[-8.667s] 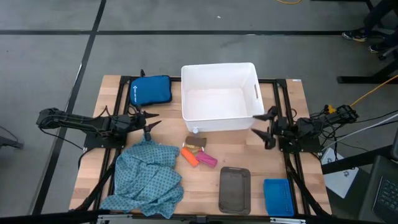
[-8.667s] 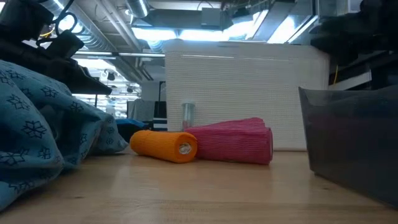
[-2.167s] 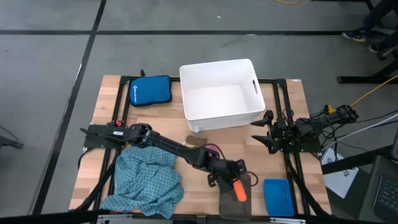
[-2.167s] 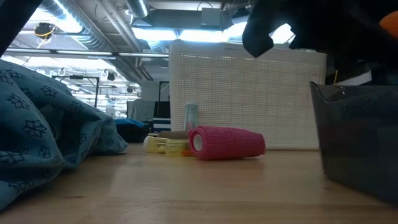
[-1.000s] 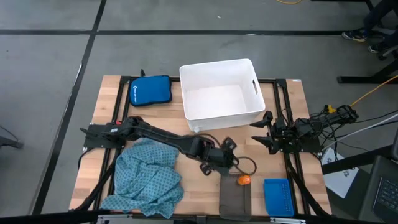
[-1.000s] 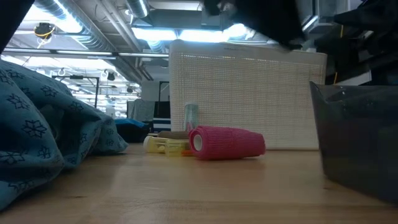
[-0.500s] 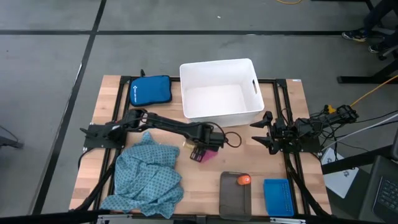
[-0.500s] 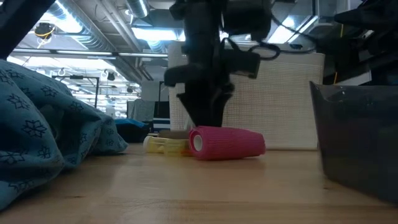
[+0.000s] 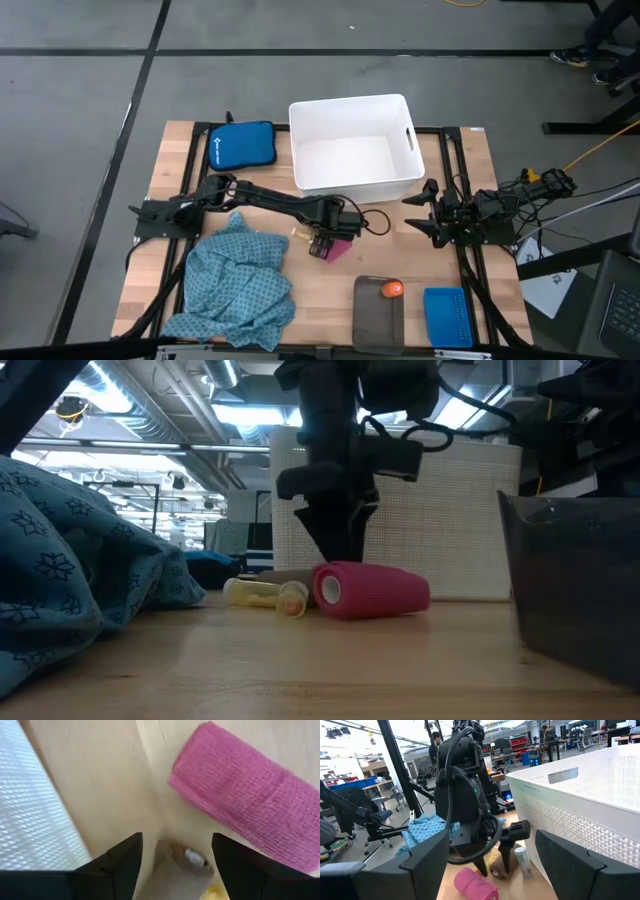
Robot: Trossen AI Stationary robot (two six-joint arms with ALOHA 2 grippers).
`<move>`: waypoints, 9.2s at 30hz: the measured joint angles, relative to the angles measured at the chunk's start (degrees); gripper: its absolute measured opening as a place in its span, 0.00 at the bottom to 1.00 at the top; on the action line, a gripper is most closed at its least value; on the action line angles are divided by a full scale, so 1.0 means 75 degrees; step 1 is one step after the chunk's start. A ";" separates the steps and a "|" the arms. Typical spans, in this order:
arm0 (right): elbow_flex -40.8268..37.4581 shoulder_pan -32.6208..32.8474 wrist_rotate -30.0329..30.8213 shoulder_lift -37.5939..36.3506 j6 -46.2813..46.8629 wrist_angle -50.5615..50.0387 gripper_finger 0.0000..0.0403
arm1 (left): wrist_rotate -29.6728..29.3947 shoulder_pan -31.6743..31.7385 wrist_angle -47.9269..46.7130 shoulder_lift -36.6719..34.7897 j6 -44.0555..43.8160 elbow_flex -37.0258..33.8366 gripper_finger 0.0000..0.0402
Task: Pick & place medical supplies in basket/bin
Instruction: Put the brown bandage into the black bin, then put the pink bandage into the black bin
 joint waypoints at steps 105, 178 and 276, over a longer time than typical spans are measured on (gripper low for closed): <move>0.0000 -0.0002 -0.0082 0.0000 0.0054 -0.0228 0.74 | 0.4816 -0.0801 0.3705 -0.0248 0.0423 0.3110 0.16; 0.0000 -0.0003 -0.0064 0.0000 0.0198 -0.0283 0.74 | 0.5838 -0.0477 1.0754 -0.0329 -0.3068 -0.2182 0.21; 0.0000 -0.0001 -0.0003 0.0000 0.0259 -0.0338 0.74 | 0.1746 -0.0530 0.3625 -0.0323 -0.3671 -0.2169 0.47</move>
